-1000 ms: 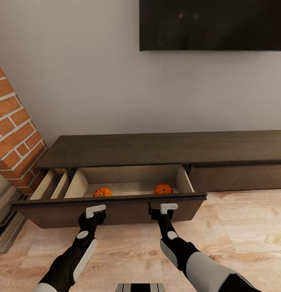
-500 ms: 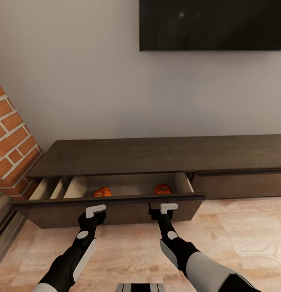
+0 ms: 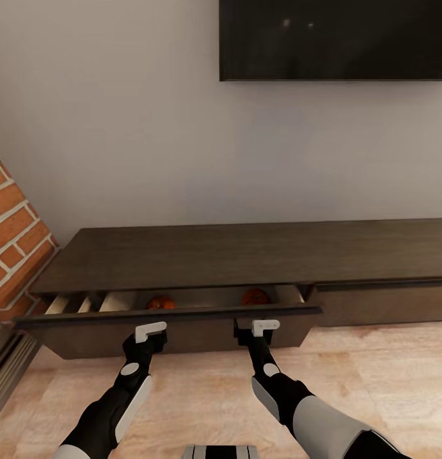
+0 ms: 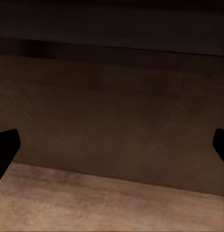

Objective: Place each of the two pumpkins and all three candles from the living room inside a cabinet in the living room (use any cabinet), then make sure every cabinet is closed, and position the cauldron so it is next to a table in the living room.

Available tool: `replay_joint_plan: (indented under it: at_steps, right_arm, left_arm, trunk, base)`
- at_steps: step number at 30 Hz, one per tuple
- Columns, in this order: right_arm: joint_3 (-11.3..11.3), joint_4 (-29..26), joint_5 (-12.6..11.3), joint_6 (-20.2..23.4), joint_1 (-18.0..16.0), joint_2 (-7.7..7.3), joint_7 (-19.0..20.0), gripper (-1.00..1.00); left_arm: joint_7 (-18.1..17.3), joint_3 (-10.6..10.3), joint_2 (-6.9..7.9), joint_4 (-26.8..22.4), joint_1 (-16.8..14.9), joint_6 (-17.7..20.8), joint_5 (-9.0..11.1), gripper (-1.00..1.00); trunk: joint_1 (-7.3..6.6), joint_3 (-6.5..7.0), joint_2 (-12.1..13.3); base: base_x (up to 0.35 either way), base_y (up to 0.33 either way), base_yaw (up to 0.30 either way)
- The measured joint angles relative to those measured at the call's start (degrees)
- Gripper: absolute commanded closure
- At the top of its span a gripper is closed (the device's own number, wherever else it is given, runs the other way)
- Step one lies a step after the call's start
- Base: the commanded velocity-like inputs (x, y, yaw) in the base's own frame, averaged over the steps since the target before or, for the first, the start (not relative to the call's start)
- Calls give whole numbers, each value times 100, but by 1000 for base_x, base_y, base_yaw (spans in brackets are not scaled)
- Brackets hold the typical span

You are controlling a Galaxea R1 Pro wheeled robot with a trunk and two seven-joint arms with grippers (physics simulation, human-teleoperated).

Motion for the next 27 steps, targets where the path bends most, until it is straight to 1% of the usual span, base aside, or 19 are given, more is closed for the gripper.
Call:
replay_joint_plan:
  at_steps: [10, 18, 23, 27]
  right_arm:
    - [-3, -4, -4, 0, 0, 0, -1, -100]
    - [-4, -3, 1, -3, -1, -1, -10, -100]
    - [-7, -3, 0, -3, 0, -1, -14, -100]
    - [-4, -2, 4, -3, -1, -1, -11, -100]
  left_arm:
    - [0, 0, 0, 0, 0, 0, 0, -100]
    - [1, 0, 1, -1, 0, -2, 0, -100]
    - [0, 1, 0, -3, 0, 4, 0, -100]
    - [0, 0, 0, -1, 0, 1, 0, -100]
  trunk:
    - [1, 0, 0]
    - [2, 0, 0]
    - [0, 0, 0]
    - [2, 0, 0]
  base:
    - [164, 0, 0]
    - [35, 1, 0]
    - [159, 45, 0]
    - [34, 6, 0]
